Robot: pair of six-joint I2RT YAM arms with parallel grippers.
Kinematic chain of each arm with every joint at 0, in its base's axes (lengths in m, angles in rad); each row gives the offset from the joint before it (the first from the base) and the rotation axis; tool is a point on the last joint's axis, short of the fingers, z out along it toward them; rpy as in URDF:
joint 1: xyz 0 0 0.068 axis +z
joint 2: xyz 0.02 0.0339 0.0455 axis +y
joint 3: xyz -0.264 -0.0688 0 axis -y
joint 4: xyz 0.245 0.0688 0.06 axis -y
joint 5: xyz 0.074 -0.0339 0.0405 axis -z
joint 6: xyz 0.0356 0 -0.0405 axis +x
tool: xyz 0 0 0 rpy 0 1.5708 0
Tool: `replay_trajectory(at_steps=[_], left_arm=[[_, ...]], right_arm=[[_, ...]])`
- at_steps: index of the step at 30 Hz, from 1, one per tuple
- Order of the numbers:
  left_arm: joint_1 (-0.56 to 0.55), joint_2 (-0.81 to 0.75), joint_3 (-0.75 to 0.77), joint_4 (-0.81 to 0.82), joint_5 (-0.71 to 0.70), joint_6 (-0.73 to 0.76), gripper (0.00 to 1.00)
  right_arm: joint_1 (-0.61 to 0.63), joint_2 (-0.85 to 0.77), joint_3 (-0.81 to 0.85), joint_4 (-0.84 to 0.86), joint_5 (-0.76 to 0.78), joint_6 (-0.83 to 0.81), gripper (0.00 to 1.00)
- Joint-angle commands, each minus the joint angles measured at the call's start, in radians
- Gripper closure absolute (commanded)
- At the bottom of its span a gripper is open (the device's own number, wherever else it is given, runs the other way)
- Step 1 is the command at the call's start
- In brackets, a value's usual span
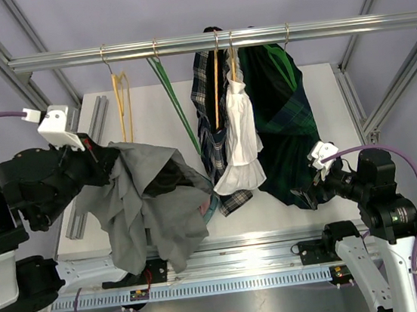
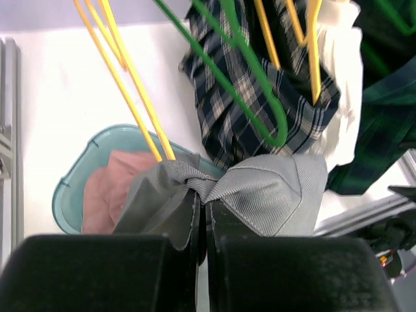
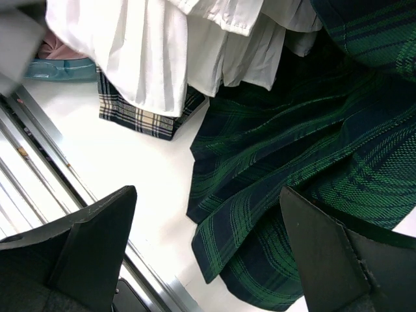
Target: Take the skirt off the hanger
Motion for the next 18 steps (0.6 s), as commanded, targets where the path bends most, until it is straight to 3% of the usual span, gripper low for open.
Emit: replay_trajectory(at_steps=[1,8,11,15,18], left_arm=[[-0.001,0.024,0.125,-0.154,-0.086,0.072,1.00],[-0.001,0.039,0.170,-0.075,-0.376,0.190,1.00],[0.000,0.009,0.099,0.090,-0.480,0.320,1.00],[-0.001,-0.054,-0.021,0.454,-0.522,0.567,1.00],[-0.001,-0.034,0.027,0.543,-0.502,0.612,1.00]], right_arm=[[-0.007,-0.002,-0.003,0.033,-0.007,0.007,0.01],[-0.008,-0.001,-0.005,0.038,-0.002,0.008,0.00],[-0.008,0.001,-0.005,0.038,-0.001,0.010,0.00],[-0.008,0.001,-0.005,0.040,0.001,0.011,0.01],[-0.008,0.001,-0.008,0.040,0.001,0.011,0.00]])
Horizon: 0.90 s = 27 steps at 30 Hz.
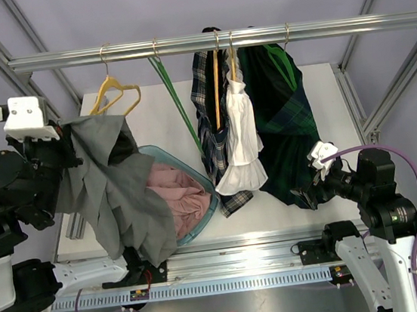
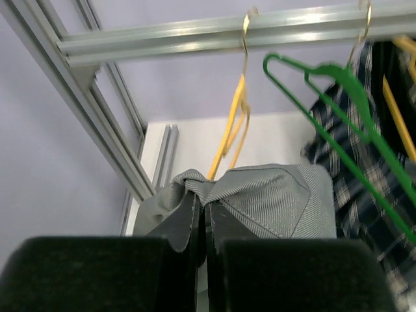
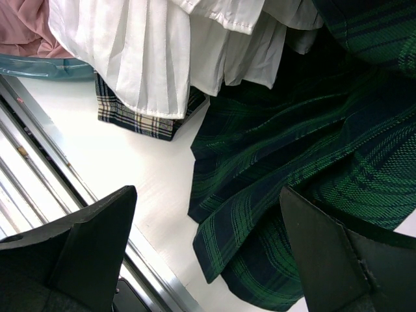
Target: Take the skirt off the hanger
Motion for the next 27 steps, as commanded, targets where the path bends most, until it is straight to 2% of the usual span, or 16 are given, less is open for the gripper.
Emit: replay_trajectory(at_steps=[1,4,9,18,27], left_arm=[[-0.001,0.023,0.055,0.306,-0.037,0.156,1.00],[-0.001,0.061,0.108,0.356,0.012,0.159,1.00],[-0.001,0.095,0.085,0.491,0.026,0.197,1.00],[0.000,0.114,-0.119,0.678,0.055,0.214,1.00],[0.036,0.031,-0.309,0.705,0.084,0.102,1.00]], right_arm=[[-0.007,0.003,-0.003,0.041,0.000,0.011,0.01],[-0.007,0.003,-0.005,0.042,0.002,0.011,0.01],[-0.008,0.001,-0.005,0.042,0.003,0.011,0.01],[-0.007,-0.007,-0.005,0.041,0.005,0.011,0.01],[-0.007,-0.010,-0.005,0.038,0.002,0.006,0.01]])
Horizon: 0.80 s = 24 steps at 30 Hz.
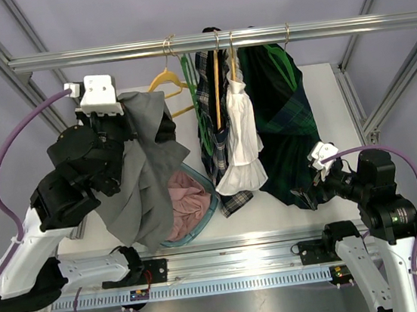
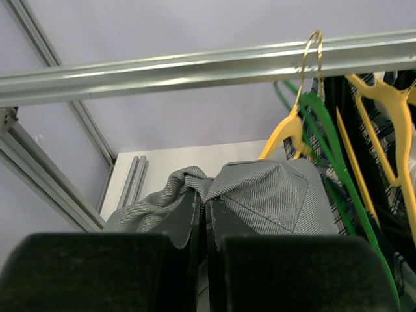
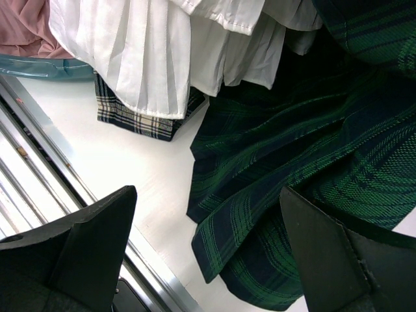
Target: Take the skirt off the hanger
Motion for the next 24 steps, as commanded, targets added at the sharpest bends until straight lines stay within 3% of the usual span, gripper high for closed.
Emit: replay_trajectory(at_steps=[1,12,18,24], left_arm=[[0.040,-0.059,-0.048,0.126,0.065,-0.073,1.00],[0.192,-0.062,-0.074,0.132,0.134,-0.200,1.00],[0.345,-0.070,-0.099,0.112,0.241,-0.317,1.00],[0.393,-0.039,-0.050,0.156,0.297,-0.400,1.00]], right_arm=[[-0.007,-0.004,-0.003,0.038,-0.001,0.006,0.00],[-0.007,-0.007,-0.005,0.038,0.001,0.008,0.01],[-0.008,-0.007,-0.008,0.035,-0.001,0.005,0.01],[-0.007,-0.007,-0.008,0.036,0.002,0.005,0.00]])
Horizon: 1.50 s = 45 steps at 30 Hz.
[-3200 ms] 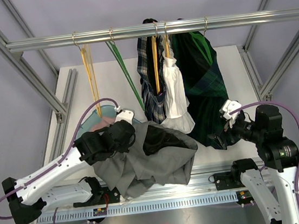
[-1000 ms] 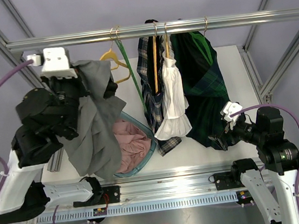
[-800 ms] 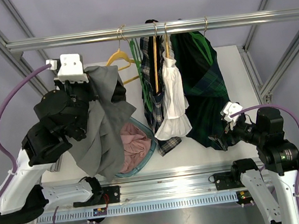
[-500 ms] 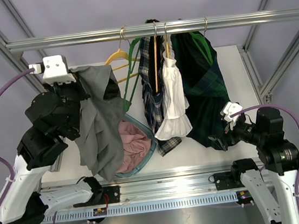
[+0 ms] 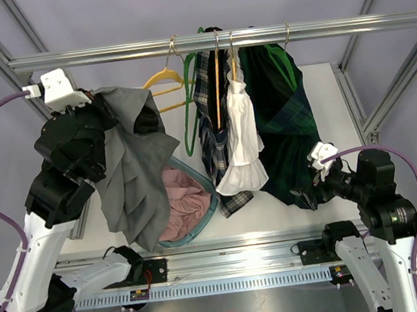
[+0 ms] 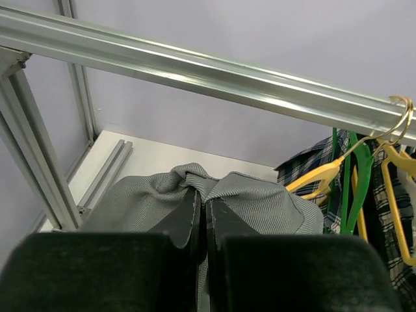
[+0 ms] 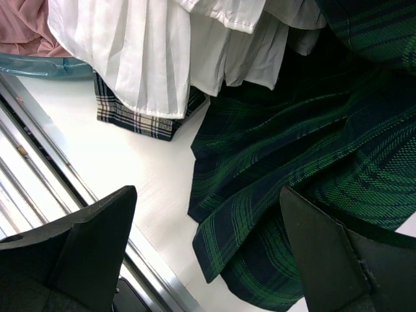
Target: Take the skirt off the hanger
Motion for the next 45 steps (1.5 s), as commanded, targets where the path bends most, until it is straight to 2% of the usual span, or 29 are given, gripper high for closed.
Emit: replay_trajectory(at_steps=[1,8,13,17,25,28,33,40,45], left_arm=[[0.019,0.019,0.058,0.127,0.064,-0.096,1.00],[0.036,0.065,0.113,0.199,0.084,-0.171,1.00],[0.042,0.053,0.089,0.227,0.097,-0.185,1.00],[0.047,0.005,-0.023,0.242,0.122,-0.219,1.00],[0.063,-0.148,-0.450,0.310,0.206,-0.364,1.00],[0.065,-0.216,-0.558,0.308,0.219,-0.418,1.00],[0.065,-0.350,-0.670,0.250,0.243,-0.489,1.00],[0.065,-0.504,-0.769,0.080,0.269,-0.549,1.00],[0.065,-0.510,-0.789,-0.017,0.352,-0.598,1.00]], right_arm=[[-0.008,-0.010,-0.002,0.035,0.002,0.005,0.01],[-0.007,-0.012,-0.002,0.036,0.005,0.005,0.01],[-0.007,-0.016,-0.004,0.035,0.005,0.003,0.01],[-0.008,-0.018,-0.005,0.035,0.005,0.003,0.01],[-0.007,-0.019,-0.005,0.033,0.005,0.002,0.01],[-0.008,-0.018,-0.005,0.033,0.005,0.002,0.01],[-0.007,-0.019,-0.005,0.033,0.007,0.002,0.00],[-0.008,-0.018,-0.005,0.035,0.005,0.000,0.00],[-0.007,-0.016,-0.004,0.033,0.004,0.000,0.01]])
